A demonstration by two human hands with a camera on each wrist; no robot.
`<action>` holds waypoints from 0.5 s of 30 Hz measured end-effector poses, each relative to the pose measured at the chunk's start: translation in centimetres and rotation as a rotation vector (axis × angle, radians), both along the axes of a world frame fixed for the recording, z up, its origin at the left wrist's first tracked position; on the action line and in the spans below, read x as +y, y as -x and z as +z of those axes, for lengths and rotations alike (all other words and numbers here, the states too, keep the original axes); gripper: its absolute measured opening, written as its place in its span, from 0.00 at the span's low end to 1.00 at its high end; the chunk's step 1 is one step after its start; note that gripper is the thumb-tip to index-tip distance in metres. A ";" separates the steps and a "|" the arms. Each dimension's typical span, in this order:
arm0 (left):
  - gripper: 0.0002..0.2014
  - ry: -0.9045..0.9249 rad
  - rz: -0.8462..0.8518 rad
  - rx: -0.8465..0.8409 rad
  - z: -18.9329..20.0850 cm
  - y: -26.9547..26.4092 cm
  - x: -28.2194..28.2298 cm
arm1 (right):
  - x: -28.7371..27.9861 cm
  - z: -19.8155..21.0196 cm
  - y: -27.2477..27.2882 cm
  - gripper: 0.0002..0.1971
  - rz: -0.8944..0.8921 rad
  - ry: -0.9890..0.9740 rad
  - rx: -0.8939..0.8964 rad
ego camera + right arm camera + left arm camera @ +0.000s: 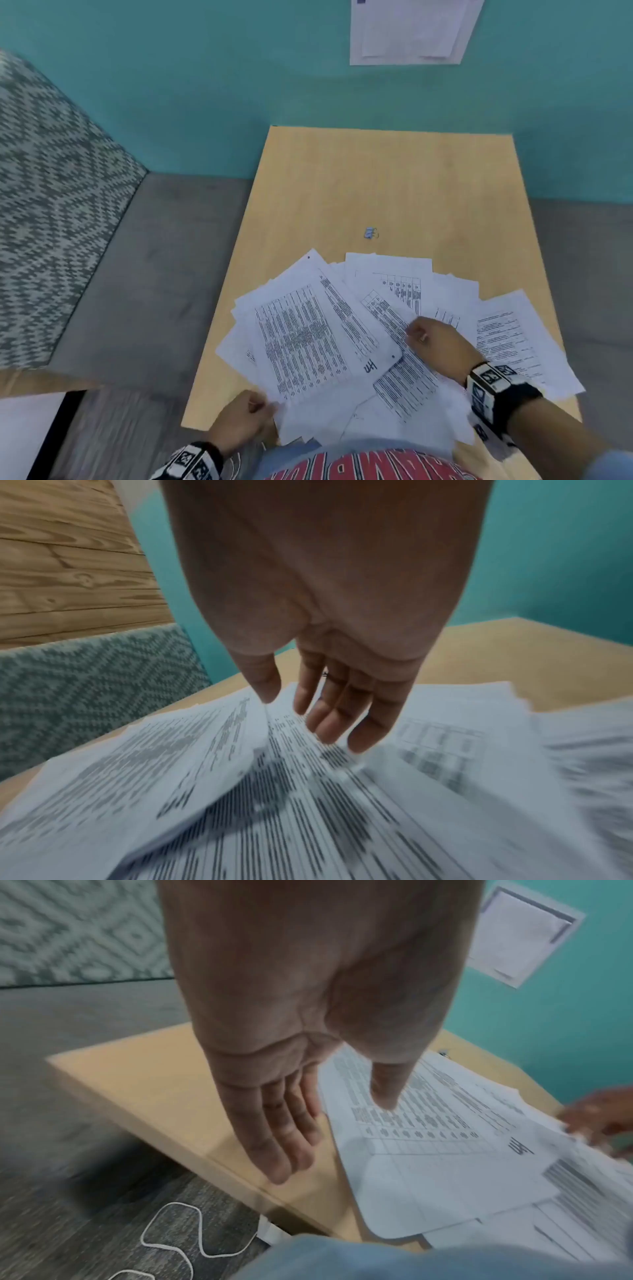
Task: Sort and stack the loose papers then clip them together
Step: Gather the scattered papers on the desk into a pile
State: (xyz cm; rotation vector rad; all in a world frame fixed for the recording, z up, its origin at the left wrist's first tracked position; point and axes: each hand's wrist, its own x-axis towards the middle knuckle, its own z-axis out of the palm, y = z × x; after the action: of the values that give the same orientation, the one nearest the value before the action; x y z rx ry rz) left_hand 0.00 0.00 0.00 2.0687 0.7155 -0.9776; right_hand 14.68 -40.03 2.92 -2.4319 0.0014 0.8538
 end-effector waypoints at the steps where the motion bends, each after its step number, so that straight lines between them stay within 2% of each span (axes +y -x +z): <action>1: 0.21 0.019 0.108 0.008 -0.4 -0.4 -0.1 | 1.1 -1.0 -1.1 0.19 -0.021 -0.006 -0.036; 3: 0.28 0.078 0.283 0.028 0.0 -1.9 -0.4 | 3.2 -1.7 -2.7 0.35 -0.072 0.067 -0.047; 4: 0.26 0.108 0.334 0.021 0.3 -2.8 -0.6 | 4.1 -1.8 -3.5 0.42 -0.094 0.125 -0.041; 6: 0.19 0.156 0.426 0.049 1.1 -4.4 -0.8 | 5.0 -2.6 -4.3 0.49 -0.155 0.232 0.006; 10: 0.23 0.206 0.500 0.055 0.8 -6.8 -0.9 | 5.0 -3.6 -4.6 0.50 -0.165 0.278 0.053; 13: 0.49 0.093 0.442 -0.016 -0.5 -7.7 -1.6 | 5.0 -4.1 -4.4 0.50 -0.154 0.236 0.085; 15: 0.52 -0.067 0.260 -0.065 -1.2 -7.9 -2.3 | 5.1 -3.9 -4.3 0.51 -0.136 0.240 0.079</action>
State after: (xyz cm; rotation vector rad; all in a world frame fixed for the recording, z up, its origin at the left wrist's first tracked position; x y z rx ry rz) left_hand 7.87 -2.32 -1.18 1.9931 0.9665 -0.7462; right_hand 18.94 -34.94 -1.00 -2.5807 0.3117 0.9328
